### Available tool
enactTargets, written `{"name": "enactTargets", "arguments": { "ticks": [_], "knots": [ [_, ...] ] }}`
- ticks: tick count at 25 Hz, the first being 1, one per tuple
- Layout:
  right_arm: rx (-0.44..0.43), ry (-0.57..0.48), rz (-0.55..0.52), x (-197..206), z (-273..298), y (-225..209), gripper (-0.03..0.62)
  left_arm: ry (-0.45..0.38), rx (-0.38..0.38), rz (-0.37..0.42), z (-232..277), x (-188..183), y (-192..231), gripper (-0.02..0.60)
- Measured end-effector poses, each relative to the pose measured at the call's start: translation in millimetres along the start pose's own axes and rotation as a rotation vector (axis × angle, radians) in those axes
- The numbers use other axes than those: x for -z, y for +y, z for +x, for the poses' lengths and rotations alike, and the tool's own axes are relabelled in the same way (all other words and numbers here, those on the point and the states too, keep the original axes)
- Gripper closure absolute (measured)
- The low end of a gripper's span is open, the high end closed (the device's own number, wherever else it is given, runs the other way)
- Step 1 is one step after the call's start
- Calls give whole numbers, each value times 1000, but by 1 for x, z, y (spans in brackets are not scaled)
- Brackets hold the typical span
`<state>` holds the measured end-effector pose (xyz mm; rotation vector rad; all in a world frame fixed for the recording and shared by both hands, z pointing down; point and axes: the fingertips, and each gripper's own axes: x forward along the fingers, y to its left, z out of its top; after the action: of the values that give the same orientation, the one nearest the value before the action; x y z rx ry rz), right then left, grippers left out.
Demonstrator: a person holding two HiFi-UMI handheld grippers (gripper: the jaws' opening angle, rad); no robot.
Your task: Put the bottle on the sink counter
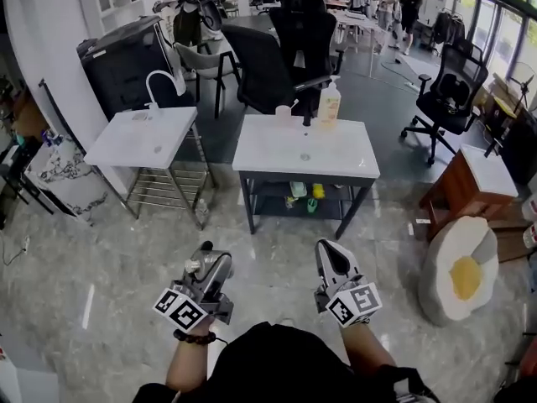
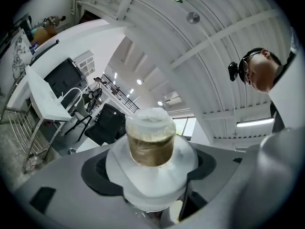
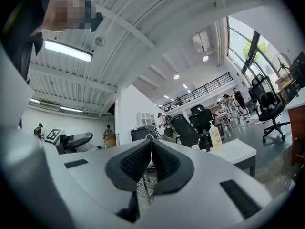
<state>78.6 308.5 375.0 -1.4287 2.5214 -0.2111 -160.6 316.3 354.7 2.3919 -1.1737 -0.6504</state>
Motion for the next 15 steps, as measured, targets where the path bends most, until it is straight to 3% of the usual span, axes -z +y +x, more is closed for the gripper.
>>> {"name": "enactTargets", "arguments": {
  "ticks": [7,15],
  "knots": [
    [0,-10,39,-18,7,-63,563,-3,-13,-35,53,26,-11,227],
    [8,-9,60,-12,12,-92,563,48,-19,-25,98,39,-6,227]
  ]
}}
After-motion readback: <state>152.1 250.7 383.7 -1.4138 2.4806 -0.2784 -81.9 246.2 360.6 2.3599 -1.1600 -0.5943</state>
